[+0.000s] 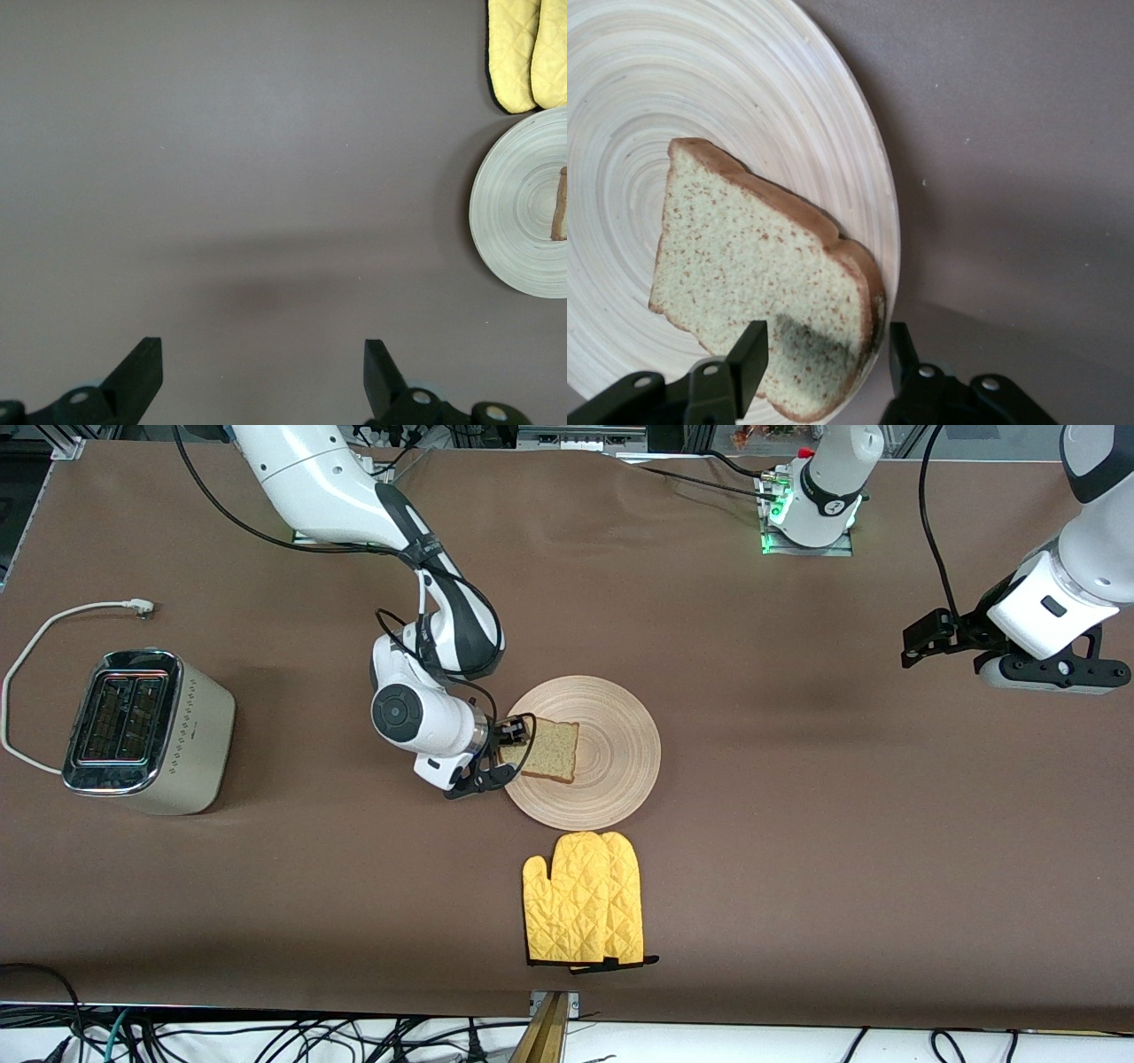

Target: Move plate and put bread in toaster

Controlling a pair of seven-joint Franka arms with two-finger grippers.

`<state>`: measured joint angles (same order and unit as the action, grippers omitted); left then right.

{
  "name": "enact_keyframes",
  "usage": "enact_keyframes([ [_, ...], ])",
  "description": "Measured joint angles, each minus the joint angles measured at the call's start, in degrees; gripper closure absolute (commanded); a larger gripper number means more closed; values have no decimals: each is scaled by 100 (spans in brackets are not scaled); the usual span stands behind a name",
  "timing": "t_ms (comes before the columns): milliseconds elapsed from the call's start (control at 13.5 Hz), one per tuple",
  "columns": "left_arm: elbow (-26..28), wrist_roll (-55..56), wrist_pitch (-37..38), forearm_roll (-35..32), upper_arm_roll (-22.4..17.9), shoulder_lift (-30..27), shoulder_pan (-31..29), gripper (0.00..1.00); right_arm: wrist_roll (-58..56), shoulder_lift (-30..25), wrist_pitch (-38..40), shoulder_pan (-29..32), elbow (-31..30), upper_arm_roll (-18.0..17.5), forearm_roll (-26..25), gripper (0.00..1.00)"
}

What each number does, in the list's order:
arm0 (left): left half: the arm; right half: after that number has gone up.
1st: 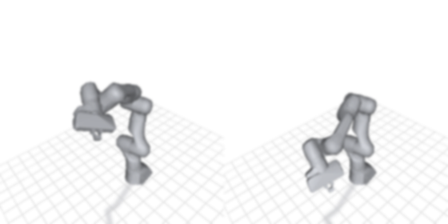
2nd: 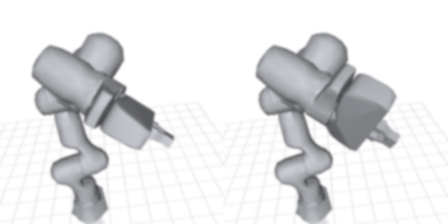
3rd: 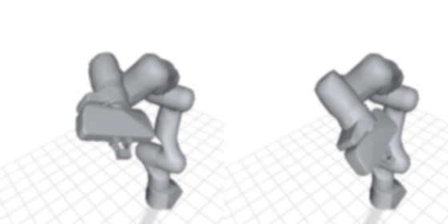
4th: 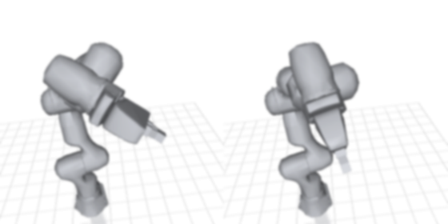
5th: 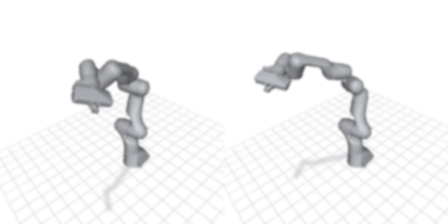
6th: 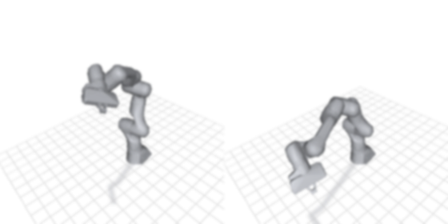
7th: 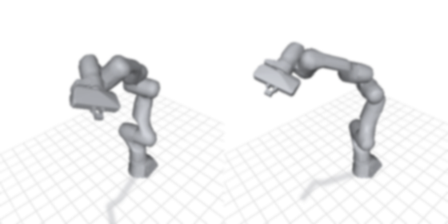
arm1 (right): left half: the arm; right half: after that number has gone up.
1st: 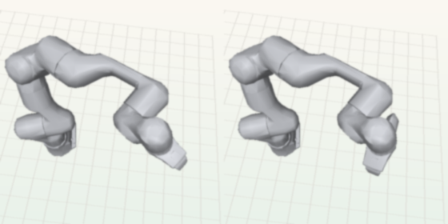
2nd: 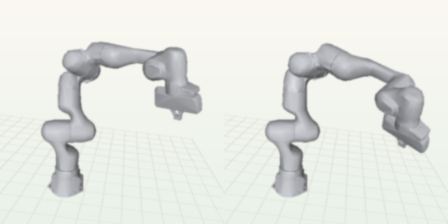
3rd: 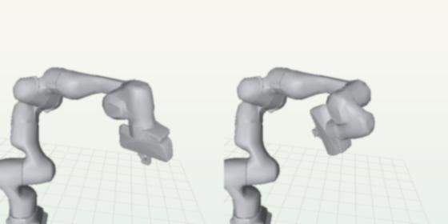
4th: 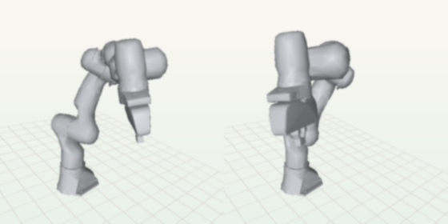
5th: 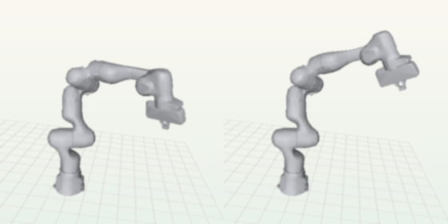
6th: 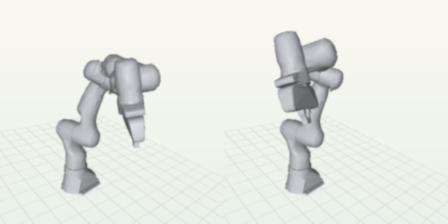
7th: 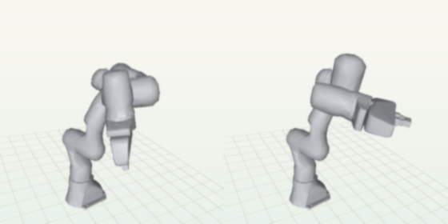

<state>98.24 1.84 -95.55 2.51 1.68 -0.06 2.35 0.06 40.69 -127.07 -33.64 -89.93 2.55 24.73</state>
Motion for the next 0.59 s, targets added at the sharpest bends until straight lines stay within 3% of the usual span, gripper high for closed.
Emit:
enact_keyframes([
  [445, -1, 0, 0, 0, -1, 0, 0, 0, 7, 4, 0, 0, 10, 24, -274, 50],
  [594, -1, 0, 0, 0, -1, 0, 0, 0, 7, 14, 0, 0, 10, 24, -300, 57],
])
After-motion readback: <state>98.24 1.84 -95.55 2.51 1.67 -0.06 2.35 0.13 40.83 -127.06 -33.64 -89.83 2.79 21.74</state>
